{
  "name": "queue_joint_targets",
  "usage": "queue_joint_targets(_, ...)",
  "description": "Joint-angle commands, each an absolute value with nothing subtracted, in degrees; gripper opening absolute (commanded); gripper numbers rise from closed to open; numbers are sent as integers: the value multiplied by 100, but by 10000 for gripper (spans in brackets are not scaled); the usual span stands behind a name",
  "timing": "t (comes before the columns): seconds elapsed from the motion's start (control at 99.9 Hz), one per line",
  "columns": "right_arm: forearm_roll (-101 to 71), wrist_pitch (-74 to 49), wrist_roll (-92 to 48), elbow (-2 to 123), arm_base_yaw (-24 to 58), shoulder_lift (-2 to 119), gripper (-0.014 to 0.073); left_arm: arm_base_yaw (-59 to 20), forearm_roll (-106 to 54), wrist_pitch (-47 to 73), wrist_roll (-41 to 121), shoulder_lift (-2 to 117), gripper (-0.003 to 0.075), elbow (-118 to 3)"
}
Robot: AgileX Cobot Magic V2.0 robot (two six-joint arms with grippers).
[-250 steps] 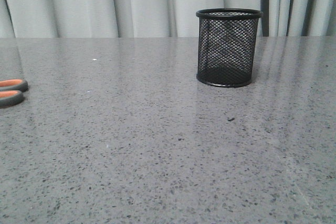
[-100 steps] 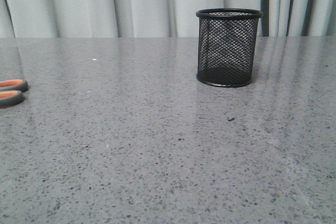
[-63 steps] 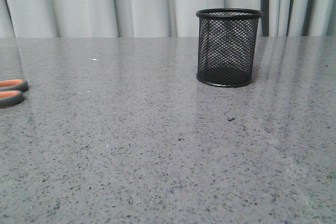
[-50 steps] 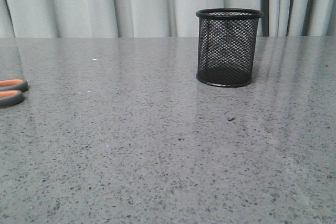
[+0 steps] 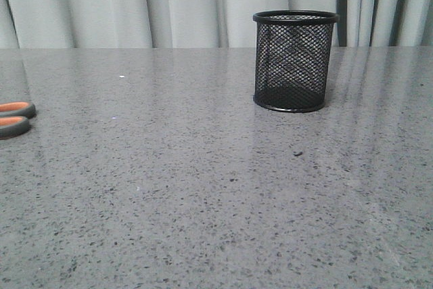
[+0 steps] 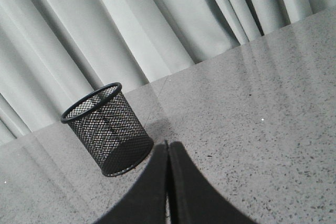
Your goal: Put scissors into bucket
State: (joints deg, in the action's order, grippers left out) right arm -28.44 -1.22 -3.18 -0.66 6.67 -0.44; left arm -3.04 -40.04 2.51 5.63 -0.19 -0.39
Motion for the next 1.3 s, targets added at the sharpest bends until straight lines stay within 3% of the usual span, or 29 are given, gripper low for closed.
queue_joint_targets(0.0, -2867, 274, -345, 131, 684, -112, -61, -284, -4183, -57, 510, -140, -21, -344)
queue_joint_targets(0.21, -2798, -346, -345, 1193, 684, 669, -48, -284, -3758, 484, 510, 324, -21, -1403)
queue_joint_targets(0.551, -1755, -2712, -345, 3581, 684, 3401, -49, -284, -1138, 3347, 519, 2408, -20, -4096)
queue_joint_targets(0.921, -1550, -3550, -555, 4526, 684, 4444, -47, -284, -1109, 4744, 1063, 3689, -13, -5226)
queue_joint_targets(1.021, -1578, -3593, -656, 4594, 684, 4458, -46, -284, -1252, 4954, 1367, 3926, 73, -5321)
queue_joint_targets(1.211, -1578, -3692, -782, 4678, 684, 4458, -23, -284, -1772, 4970, 1701, 4237, 454, -5355)
queue_joint_targets(1.292, -1634, -3813, -841, 4678, 684, 4458, 66, -284, -1883, 4970, 1709, 4339, 483, -5355)
